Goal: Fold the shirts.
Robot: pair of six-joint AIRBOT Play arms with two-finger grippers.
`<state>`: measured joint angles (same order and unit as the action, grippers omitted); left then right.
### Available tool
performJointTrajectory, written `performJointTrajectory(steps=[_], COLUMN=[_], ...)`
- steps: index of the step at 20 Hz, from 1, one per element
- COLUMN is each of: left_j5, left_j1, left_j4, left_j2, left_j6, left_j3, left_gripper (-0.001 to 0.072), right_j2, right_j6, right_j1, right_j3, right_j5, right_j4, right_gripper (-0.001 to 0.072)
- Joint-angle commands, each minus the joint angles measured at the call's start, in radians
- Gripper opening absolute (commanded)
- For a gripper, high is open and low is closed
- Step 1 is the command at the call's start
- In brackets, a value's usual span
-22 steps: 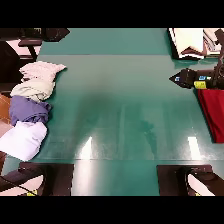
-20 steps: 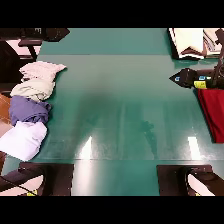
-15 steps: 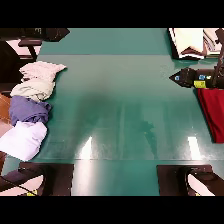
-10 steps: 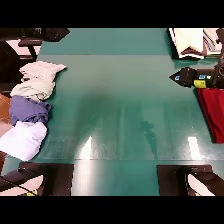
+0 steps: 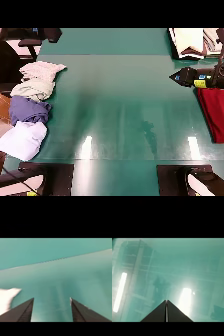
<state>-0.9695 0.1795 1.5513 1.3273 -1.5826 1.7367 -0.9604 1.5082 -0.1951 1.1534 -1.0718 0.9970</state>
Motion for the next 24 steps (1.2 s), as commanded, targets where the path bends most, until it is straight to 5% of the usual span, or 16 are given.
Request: performJointTrajectory(steps=[1,9,17,19,20,24], left_j5=[-0.037,0.009,0.165,0.134,0.121,0.034], left_j1=[-0.093,-0.272,-0.29,-0.29,-0.29,-0.287], left_j4=[0.146,0.138,0.088,0.09,0.09,0.092], left_j2=[0.131,0.482,0.564,0.563,0.563,0.52], left_j6=[-0.082,-0.179,-0.195,-0.19,-0.19,-0.19], left_j3=[-0.001,-0.001,0.001,0.002,0.002,0.012], left_gripper=[0.0552,0.0552,0.0547,0.0139,0.0032,0.0022], right_j2=[-0.001,-0.001,-0.003,-0.004,-0.004,0.0], right_j6=[0.0,0.0,0.0,0.0,0.0,0.0], right_j1=[-0.001,-0.001,-0.001,-0.001,-0.001,-0.001], right_j3=[0.0,0.0,0.0,0.0,0.0,0.0], right_j5=[0.0,0.0,0.008,0.021,0.027,0.027], right_j4=[0.0,0.001,0.0,0.0,0.0,-0.003], right_gripper=[0.0013,0.0013,0.0013,0.0013,0.0012,0.0013])
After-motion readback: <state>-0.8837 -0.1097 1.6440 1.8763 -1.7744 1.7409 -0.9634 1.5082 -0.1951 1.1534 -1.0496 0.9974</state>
